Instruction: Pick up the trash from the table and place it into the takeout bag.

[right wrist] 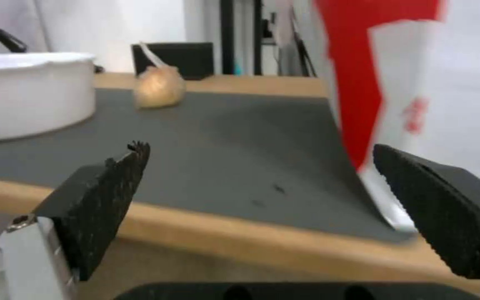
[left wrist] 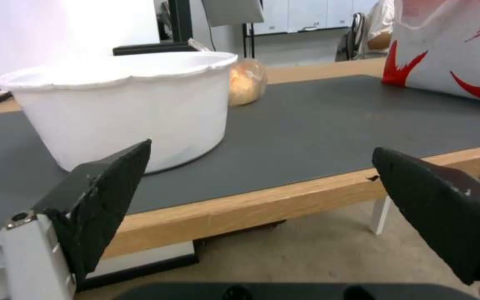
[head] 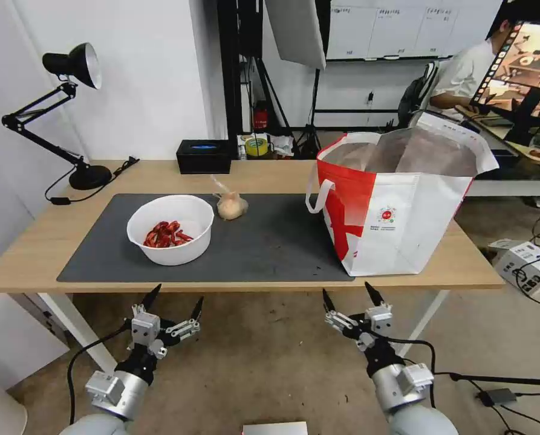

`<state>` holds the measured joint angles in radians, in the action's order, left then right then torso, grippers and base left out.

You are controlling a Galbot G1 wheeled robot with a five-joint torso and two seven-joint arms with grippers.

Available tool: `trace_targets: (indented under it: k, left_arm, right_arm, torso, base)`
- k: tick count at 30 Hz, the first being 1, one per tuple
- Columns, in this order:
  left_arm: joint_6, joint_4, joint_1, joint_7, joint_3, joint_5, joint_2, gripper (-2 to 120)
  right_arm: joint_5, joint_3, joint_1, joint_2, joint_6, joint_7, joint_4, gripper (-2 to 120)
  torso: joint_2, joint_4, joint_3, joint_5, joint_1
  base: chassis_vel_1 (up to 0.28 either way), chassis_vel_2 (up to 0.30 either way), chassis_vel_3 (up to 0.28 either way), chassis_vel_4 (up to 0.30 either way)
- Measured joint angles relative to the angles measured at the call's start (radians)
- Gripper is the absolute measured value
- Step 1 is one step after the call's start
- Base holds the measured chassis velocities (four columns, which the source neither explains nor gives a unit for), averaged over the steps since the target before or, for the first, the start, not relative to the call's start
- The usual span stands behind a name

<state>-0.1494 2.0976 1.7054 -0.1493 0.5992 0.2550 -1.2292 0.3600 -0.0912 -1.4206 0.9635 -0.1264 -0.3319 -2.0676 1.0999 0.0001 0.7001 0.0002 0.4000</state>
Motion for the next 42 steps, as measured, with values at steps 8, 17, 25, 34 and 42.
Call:
trace_targets:
  k: [8,17,25,34,42]
  left_arm:
    - [0.002,-0.001,0.006,-0.001,0.004,-0.001,0.002,100]
    - [0.003,-0.012,0.010,0.000,0.018,0.006,0.011,100]
    - [0.003,-0.030,-0.002,0.000,0.018,0.011,0.015,100]
    - [0.003,-0.033,-0.001,0.000,0.028,0.021,0.019,100]
    - [-0.008,-0.029,0.013,0.000,0.054,0.037,0.021,100]
  right_arm:
    - [0.105,0.202,0.309,-0.018,0.075,-0.002,0.095,100]
    - [0.226,0.376,0.638,0.034,0.134,-0.050,0.233,100]
    - [0.361,0.495,0.898,0.142,0.200,-0.114,0.405,100]
    - [0.391,0.589,1.084,0.308,0.212,-0.115,0.698,100]
    - [0.423,0.612,1.175,0.450,0.250,-0.084,0.924,100]
  torso:
    - [0.000,0.0001,0.000,-0.0001,0.000]
    - [0.000,0.0000,0.000,-0.0004,0.000]
    - [0.000,0.0000,0.000,-0.0005,0.000]
    - [0.000,-0.0001,0.000,-0.0004,0.000]
    - [0.000,0.0000,0.000,-0.0005,0.000]
  base:
    - [0.000,0.000,0.000,0.000]
    - [0.000,0.000,0.000,0.000]
    - [0.000,0.000,0.000,0.000]
    - [0.000,0.000,0.000,0.000]
    - [0.000,0.000,0.000,0.000]
